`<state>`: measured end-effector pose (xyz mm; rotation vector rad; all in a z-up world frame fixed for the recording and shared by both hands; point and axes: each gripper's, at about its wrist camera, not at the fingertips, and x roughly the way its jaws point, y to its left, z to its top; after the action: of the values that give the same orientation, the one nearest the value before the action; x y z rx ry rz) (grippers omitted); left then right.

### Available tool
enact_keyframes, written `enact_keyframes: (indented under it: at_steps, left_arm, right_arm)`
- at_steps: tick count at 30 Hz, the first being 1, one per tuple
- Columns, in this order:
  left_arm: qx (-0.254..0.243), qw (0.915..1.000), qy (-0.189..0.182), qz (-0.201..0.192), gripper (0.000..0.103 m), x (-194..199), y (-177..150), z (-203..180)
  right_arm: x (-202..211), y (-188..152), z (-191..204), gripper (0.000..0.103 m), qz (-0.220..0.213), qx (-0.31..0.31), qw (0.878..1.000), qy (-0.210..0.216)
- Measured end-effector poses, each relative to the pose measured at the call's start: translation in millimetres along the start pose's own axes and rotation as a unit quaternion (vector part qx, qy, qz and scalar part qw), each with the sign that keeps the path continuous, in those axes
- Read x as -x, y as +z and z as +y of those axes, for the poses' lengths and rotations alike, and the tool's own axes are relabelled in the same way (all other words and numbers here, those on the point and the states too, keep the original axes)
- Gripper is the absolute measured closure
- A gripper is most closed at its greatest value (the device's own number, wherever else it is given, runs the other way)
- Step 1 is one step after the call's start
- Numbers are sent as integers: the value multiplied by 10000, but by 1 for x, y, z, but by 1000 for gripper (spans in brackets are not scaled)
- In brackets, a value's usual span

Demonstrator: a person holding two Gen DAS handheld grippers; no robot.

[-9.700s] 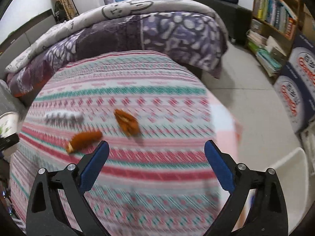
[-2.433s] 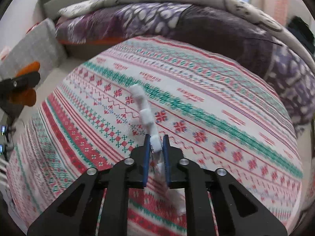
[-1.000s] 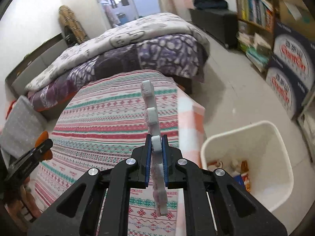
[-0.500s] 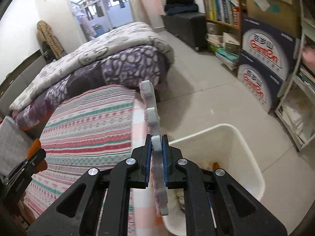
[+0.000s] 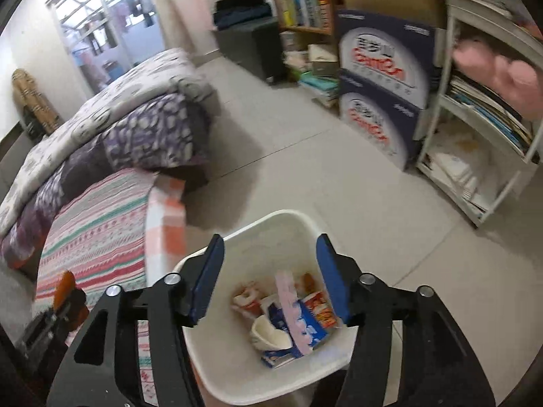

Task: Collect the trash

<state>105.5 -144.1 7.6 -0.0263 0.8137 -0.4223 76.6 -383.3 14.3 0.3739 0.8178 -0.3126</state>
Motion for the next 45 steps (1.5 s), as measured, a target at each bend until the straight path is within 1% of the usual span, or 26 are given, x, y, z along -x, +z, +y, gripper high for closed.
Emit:
enact_keyframes:
  at_steps: [3,7,8,10,12,13,14,18,19,21,22,23,24,25,26,28,29,30,31,32,33,35,38,41,45]
  left_arm:
    - [-152,9996,-166,142,85,-13,-4,-19]
    - [-333,9982,-361,333,84,-29,-10,-41]
    - [-352,9976,-444,396,82,-34,-10,-46]
    - [-395,9959,-628,512,81,-41,-11,-55]
    - [-422,9948,-739,553,65,-45,-12,-62]
    - [-415,9950,-738,534,52,-45,-12,-63]
    - [-402,9954,-716,491,50,-43,-13,-63]
    - [-345,9964,-622,470,50,-32,-12,-55]
    - [-328,9969,-563,435,48,-28,-11,-52]
    - [-358,9986,-292,261,45,-11,-11,-46]
    - [-393,9990,-133,152,37,-3,-11,-43]
    - [-435,9990,116,-30,28,8,-12,-40]
    - [-465,9980,360,-237,25,20,-14,-37]
    - [-484,9966,527,-398,20,30,-14,-34]
    - [-494,9945,714,-583,15,42,-15,-31]
    - [-427,9888,1066,-958,8,65,-18,-22]
    - [-311,9845,1249,-1195,7,80,-23,-16]
    - [-255,9826,1316,-1288,7,87,-26,-11]
    - [-207,9795,1461,-1373,7,97,-30,-6]
    - [-193,9766,1603,-1419,7,103,-33,-3]
    - [-165,9716,1827,-1492,7,111,-38,3]
    - [-55,9670,2015,-1555,7,123,-47,13]
    - [270,9665,2103,-1447,7,138,-63,36]
    - [487,9678,2085,-1326,7,146,-74,49]
    - [585,9639,2217,-1351,7,154,-86,60]
  right_arm:
    - [2,4,-17,40,-45,-213,9997,-74]
    - [11,11,-35,30,-226,-453,9986,-183]
    - [12,12,-38,27,-254,-488,9983,-192]
    - [17,15,-42,24,-342,-579,9975,-219]
    - [23,16,-44,23,-442,-623,9968,-240]
    - [27,17,-44,20,-523,-643,9962,-262]
    - [30,18,-44,16,-585,-655,9957,-284]
    - [44,17,-36,11,-861,-575,9939,-371]
    - [49,15,-32,9,-958,-526,9932,-407]
    - [58,10,-25,8,-1130,-419,9915,-492]
    - [64,6,-18,7,-1226,-329,9903,-560]
    - [67,3,-13,7,-1278,-249,9896,-606]
    - [71,-2,-6,7,-1332,-138,9888,-655]
    - [73,-7,0,7,-1357,-80,9885,-669]
    - [76,-12,5,7,-1372,-17,9882,-678]
    - [81,-25,17,7,-1386,92,9879,-687]
    - [83,-33,22,7,-1383,117,9881,-660]
    - [85,-40,28,7,-1364,133,9887,-613]
    - [87,-51,35,7,-1324,148,9896,-549]
    - [88,-58,41,7,-1289,168,9903,-501]
    - [89,-67,47,7,-1258,197,9908,-452]
    - [93,-84,61,7,-1248,279,9911,-368]
    - [99,-106,81,7,-1256,470,9907,-241]
    - [105,-125,98,7,-1357,622,9887,-163]
    - [106,-144,111,7,-1477,844,9853,-135]
